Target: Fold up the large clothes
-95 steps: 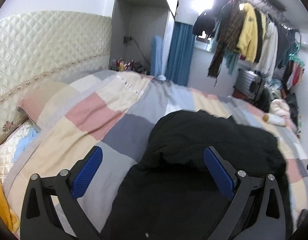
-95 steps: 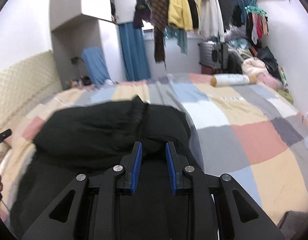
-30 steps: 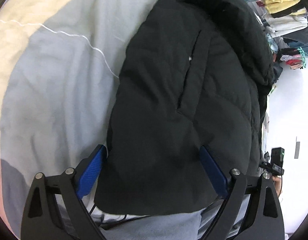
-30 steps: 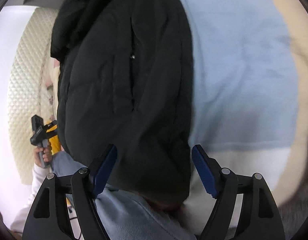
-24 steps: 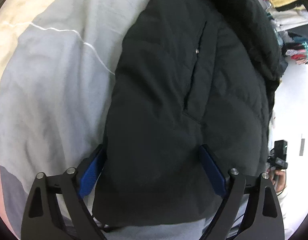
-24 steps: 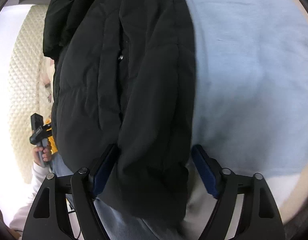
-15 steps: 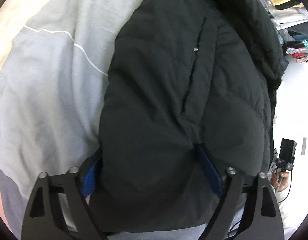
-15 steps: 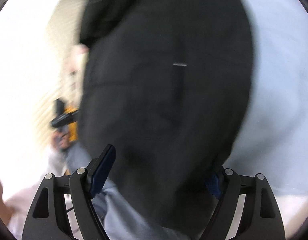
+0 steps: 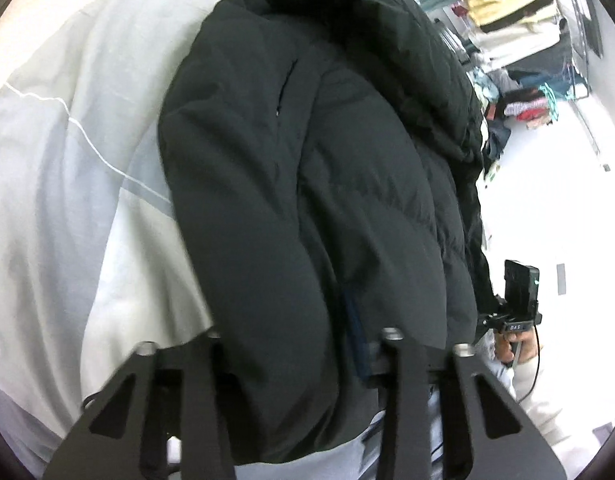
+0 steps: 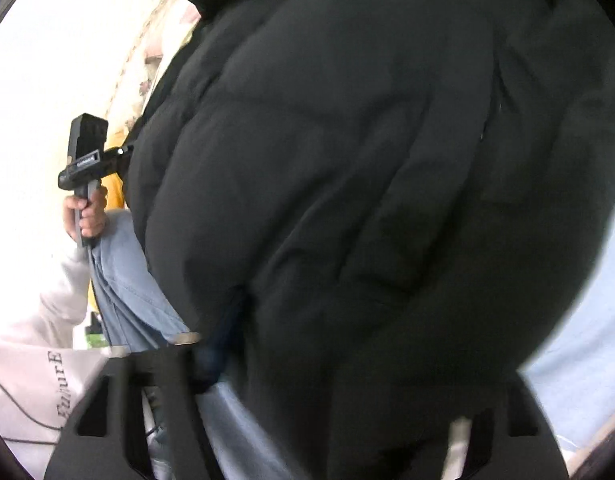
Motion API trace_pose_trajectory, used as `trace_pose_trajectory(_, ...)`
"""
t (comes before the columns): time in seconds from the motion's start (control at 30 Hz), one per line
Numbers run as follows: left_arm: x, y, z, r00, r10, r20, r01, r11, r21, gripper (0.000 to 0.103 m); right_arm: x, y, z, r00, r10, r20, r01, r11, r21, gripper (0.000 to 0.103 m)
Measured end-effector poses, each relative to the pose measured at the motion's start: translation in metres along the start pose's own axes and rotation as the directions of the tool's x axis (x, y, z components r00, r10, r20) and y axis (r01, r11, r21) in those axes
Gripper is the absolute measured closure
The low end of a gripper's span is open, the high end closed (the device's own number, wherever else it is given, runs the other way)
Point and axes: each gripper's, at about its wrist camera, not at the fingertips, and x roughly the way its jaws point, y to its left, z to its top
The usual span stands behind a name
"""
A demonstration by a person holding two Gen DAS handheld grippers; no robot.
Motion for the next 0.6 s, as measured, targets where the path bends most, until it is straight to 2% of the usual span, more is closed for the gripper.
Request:
trace_pose_trajectory(0.03,-0.005,0.002,0.001,1.0,-0.008,0.017,0.008,1.0,-0.014,0.086,-0.008,0.006,0.003,0.999,-0.008,0.045,0.008,1.0,0.003,0.085)
trace_pose_trajectory(0.07,-0.008,0.0,0.004,0.999,-0.018,0.028,0.019,1.0,-0.024,0.088,-0.013,0.011,0.004,0.997,-0.022,0.079,0.023,1.0,-0.007,0.09)
trace_pose_trajectory(0.2,-0.04,-0.022,0.005,0.991,-0.088,0.103,0.09,0.996,-0.019,0.095,-0.048,0.044,0.003,0.972,-0.021,0.236,0.035,0.998,-0.057,0.094)
trace_pose_trajectory(0.27,-0.052,-0.037,0.005,0.983,-0.12,0.141,0.123,0.992,-0.01,0.096,-0.069,0.063,-0.002,0.948,0.004,0.318,0.026,0.996,-0.089,0.095)
trace_pose_trajectory(0.37,-0.081,-0.057,0.001,0.96,-0.188,0.205,0.19,0.982,0.012,0.097,-0.094,0.088,-0.011,0.907,0.02,0.42,0.031,0.993,-0.115,0.096)
trace_pose_trajectory(0.47,-0.111,-0.076,-0.013,0.935,-0.238,0.261,0.234,0.971,0.049,0.098,-0.122,0.097,-0.029,0.87,0.046,0.49,0.023,0.991,-0.133,0.097)
trace_pose_trajectory(0.6,-0.148,-0.08,-0.041,0.91,-0.273,0.312,0.269,0.962,0.056,0.098,-0.155,0.098,-0.061,0.83,0.078,0.552,0.002,0.99,-0.143,0.097)
